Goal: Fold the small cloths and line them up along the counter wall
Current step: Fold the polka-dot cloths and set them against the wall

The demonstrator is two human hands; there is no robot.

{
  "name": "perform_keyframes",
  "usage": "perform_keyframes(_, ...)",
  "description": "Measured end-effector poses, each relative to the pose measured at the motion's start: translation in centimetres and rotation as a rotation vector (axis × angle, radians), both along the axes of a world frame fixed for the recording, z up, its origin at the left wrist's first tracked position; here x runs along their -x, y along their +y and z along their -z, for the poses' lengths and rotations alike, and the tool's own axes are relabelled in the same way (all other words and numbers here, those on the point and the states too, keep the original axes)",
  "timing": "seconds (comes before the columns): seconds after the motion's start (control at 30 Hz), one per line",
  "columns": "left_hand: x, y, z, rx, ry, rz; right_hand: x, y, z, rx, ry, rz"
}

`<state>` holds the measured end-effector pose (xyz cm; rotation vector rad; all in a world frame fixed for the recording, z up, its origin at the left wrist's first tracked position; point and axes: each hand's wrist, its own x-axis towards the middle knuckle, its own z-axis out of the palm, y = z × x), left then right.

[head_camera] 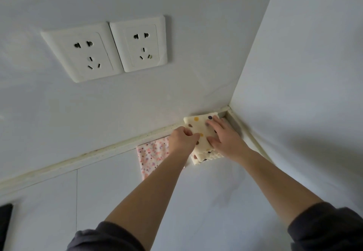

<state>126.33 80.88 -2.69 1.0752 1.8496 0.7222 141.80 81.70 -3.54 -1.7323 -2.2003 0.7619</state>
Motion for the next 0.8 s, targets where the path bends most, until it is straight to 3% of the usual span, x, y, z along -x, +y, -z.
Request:
perform_keyframes(0.17, -1.0, 0.5, -0.3, 0.051, -0.248, -0.137, -0.8, 0.3, 0.3, 0.063, 0.24, 0.07)
perform_keyframes(0.3, -0.9, 0.8, -0.3, 0.067, -0.399, -0.185, -1.6, 1.1, -0.2, 0.051, 0.434, 0.296)
perform_keyframes(0.5, -1.1, -1.0, -1.3, -0.077, -0.504, -0.021, -2.4, 2.1, -1.4, 0.123, 0.715, 0.396)
perform_keyframes(0.67, -0.9, -2.2, -2.0, -0.08, -0.817, 0.064, -2.7, 2.2, -3.0, 0.436, 0.992, 0.508)
perform_keyframes(0.73, -0.8, -2.6, -1.6, -0.057, -0.904, 0.076, -3.2, 1.8, -3.4, 0.627, 0.999, 0.474)
perform_keyframes(0.8, -0.8, -3.0, -1.5, -0.031, -0.956, 0.06, -3.8, 1.5, -3.5, 0.692, 0.984, 0.421)
